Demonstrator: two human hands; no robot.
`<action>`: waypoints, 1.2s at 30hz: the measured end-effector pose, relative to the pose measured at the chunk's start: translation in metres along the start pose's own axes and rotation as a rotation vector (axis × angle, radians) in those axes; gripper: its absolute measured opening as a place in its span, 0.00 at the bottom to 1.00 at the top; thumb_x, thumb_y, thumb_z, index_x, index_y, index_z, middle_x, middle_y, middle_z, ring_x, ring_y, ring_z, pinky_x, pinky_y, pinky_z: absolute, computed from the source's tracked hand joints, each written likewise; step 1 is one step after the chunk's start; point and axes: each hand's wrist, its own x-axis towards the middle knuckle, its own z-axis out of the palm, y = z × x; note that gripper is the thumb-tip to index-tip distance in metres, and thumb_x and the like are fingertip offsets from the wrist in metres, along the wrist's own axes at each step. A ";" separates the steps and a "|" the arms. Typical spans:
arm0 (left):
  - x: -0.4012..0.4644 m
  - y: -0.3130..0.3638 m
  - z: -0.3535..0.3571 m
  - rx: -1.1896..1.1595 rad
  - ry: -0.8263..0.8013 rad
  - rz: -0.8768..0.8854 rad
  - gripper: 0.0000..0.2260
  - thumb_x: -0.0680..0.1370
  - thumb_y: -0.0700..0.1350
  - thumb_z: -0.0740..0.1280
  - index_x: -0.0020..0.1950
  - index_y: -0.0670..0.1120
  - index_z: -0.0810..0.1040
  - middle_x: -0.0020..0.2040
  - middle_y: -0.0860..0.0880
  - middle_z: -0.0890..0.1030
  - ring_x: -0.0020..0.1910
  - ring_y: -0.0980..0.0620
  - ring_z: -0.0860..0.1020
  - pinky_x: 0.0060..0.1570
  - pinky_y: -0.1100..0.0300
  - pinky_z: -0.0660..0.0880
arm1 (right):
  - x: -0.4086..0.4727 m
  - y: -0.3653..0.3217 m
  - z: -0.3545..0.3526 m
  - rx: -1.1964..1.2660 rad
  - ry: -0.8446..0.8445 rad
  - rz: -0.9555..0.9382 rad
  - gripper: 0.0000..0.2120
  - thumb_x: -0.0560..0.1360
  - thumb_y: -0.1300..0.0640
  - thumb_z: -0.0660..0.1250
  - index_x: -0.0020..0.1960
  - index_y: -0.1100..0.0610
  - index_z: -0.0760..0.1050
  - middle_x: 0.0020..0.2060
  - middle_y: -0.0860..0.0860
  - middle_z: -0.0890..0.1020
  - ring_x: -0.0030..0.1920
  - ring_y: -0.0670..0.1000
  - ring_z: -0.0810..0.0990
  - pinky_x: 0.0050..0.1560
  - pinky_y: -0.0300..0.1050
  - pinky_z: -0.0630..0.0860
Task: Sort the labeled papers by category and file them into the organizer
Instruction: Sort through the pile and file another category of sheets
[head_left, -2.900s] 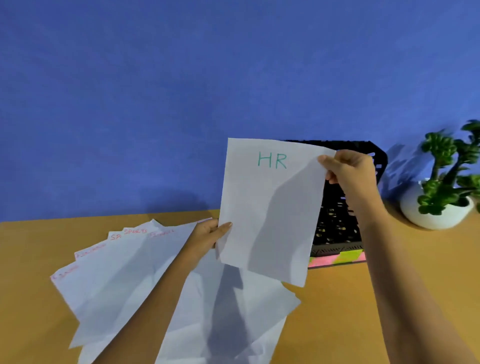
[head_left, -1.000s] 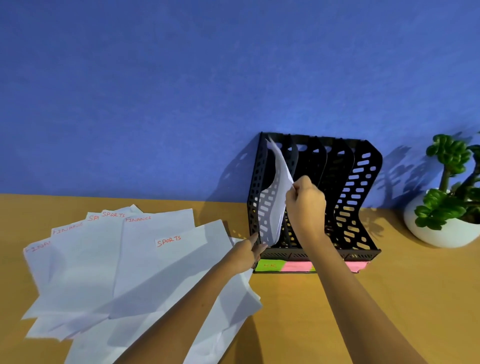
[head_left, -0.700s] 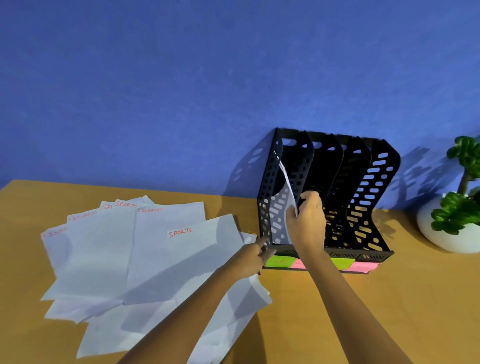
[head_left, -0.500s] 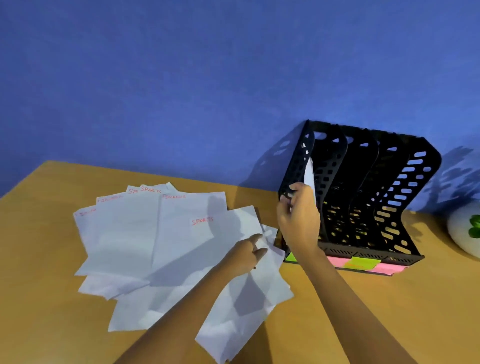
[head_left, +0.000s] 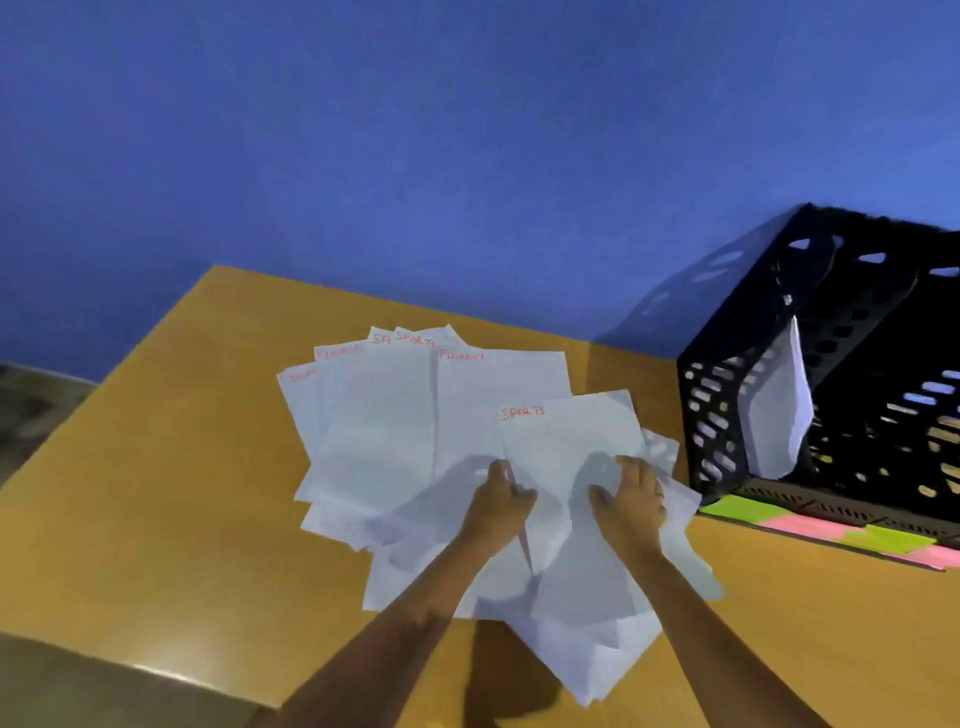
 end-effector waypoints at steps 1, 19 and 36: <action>-0.002 0.000 0.004 -0.017 -0.046 0.007 0.19 0.77 0.48 0.65 0.66 0.45 0.65 0.56 0.43 0.80 0.53 0.44 0.80 0.46 0.60 0.76 | -0.001 -0.001 0.002 -0.008 0.003 -0.002 0.27 0.72 0.56 0.69 0.69 0.58 0.66 0.67 0.58 0.69 0.68 0.62 0.66 0.63 0.59 0.67; 0.023 0.007 -0.111 -0.340 0.094 0.131 0.11 0.80 0.41 0.61 0.61 0.43 0.77 0.60 0.45 0.80 0.58 0.48 0.77 0.59 0.59 0.70 | 0.040 -0.069 -0.019 0.705 -0.103 0.135 0.16 0.70 0.61 0.74 0.56 0.58 0.75 0.43 0.52 0.80 0.41 0.51 0.79 0.34 0.34 0.75; 0.074 -0.046 -0.208 0.162 0.245 -0.079 0.14 0.77 0.49 0.65 0.33 0.48 0.70 0.34 0.46 0.75 0.35 0.44 0.77 0.33 0.59 0.72 | 0.028 -0.100 0.056 0.437 -0.189 0.219 0.04 0.75 0.58 0.66 0.41 0.57 0.75 0.35 0.51 0.77 0.41 0.56 0.76 0.42 0.45 0.70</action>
